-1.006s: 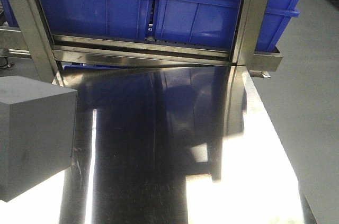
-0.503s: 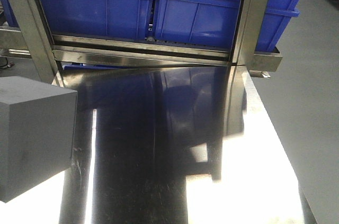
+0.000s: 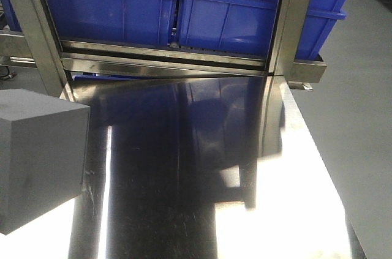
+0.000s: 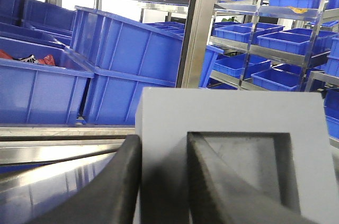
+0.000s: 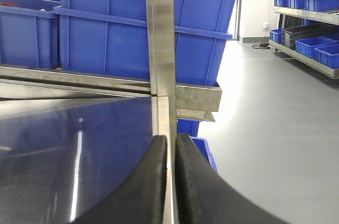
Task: Sort gray base to blue bin
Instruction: 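Hold the lifted gray base in the left gripper, then turn the base away from the table holding the base in left gripper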
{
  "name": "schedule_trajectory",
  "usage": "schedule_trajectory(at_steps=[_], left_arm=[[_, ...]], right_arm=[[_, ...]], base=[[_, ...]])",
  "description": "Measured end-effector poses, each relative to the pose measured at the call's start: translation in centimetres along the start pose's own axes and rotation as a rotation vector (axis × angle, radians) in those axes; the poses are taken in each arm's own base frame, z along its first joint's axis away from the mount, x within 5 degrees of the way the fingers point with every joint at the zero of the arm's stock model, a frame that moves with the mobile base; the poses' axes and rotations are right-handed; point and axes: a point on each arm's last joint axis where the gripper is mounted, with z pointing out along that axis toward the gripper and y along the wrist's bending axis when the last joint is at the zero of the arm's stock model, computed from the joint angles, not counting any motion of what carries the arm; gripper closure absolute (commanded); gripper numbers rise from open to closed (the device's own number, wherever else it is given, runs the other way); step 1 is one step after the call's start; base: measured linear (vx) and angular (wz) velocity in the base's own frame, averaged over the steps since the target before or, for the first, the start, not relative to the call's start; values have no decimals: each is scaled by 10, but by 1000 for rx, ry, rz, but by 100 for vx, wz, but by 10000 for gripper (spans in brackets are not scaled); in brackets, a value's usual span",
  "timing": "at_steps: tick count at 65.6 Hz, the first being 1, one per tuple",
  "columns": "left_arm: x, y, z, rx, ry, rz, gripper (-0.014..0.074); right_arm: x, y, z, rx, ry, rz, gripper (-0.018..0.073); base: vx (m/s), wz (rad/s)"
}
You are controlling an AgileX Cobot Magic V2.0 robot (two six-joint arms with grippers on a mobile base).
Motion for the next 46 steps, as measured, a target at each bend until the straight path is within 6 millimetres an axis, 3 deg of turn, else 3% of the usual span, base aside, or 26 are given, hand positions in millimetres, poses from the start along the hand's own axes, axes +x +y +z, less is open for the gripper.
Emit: schedule_trajectory(at_steps=[25,46], left_arm=[[0,0,0,0,0,0,601],[0,0,0,0,0,0,601]], right_arm=[[0,0,0,0,0,0,564],[0,0,0,0,0,0,564]], base=[[-4,-14],[-9,-59]])
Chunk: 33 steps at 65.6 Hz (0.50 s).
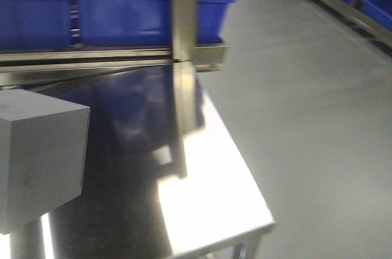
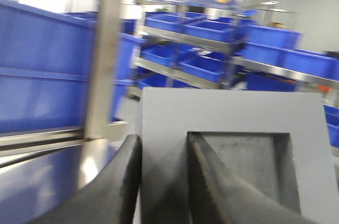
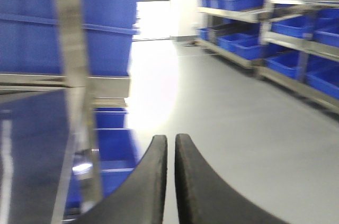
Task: Sort gray base to blue bin
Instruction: 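Turn the base away from the table holding the base in left gripper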
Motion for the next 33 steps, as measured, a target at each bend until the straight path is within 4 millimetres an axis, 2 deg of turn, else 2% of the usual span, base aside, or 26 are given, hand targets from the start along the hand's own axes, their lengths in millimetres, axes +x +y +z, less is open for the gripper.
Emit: schedule_trajectory(at_steps=[33], left_arm=[[0,0,0,0,0,0,601]], right_arm=[[0,0,0,0,0,0,564]], base=[[-6,-84]])
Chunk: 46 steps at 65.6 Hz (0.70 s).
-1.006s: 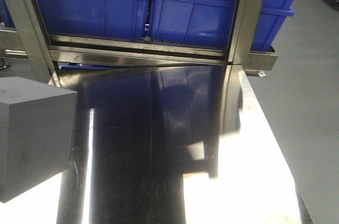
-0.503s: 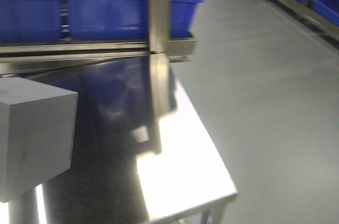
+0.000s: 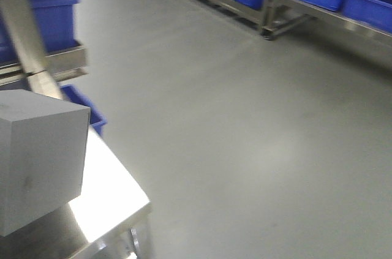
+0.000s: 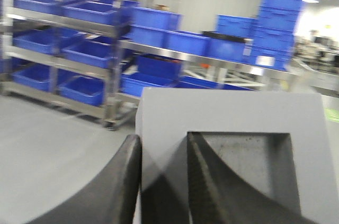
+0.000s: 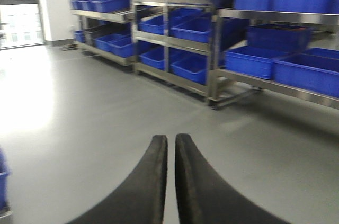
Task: Sort gray base to blue bin
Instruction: 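Turn the base away from the table holding the base in left gripper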
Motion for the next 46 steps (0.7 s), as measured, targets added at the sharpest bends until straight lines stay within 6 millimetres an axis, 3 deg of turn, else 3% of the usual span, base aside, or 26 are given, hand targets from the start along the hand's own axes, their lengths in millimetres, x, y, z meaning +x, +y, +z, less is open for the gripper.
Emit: schedule_trajectory(at_steps=[46], left_arm=[[0,0,0,0,0,0,601]], right_arm=[[0,0,0,0,0,0,564]], base=[[5,-54]])
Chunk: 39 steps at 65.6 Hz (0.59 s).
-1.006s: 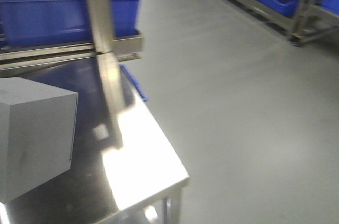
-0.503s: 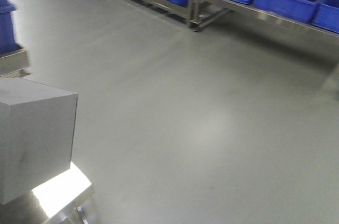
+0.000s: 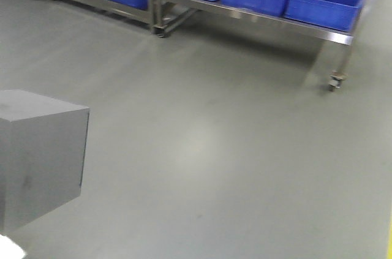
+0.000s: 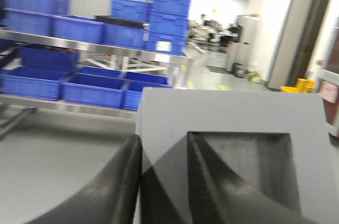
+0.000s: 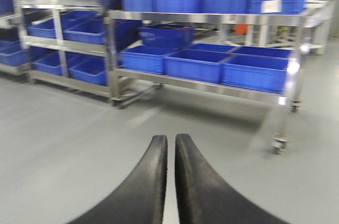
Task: Sort gray base to blue bin
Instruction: 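Turn the base away from the table holding the base in left gripper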
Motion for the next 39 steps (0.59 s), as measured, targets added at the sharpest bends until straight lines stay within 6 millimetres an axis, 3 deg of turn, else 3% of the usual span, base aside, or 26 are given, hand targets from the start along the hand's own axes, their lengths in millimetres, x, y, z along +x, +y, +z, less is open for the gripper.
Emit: schedule_trajectory(at_steps=[39], left_arm=[[0,0,0,0,1,0,601]], right_arm=[[0,0,0,0,0,0,564]], base=[[14,-68]])
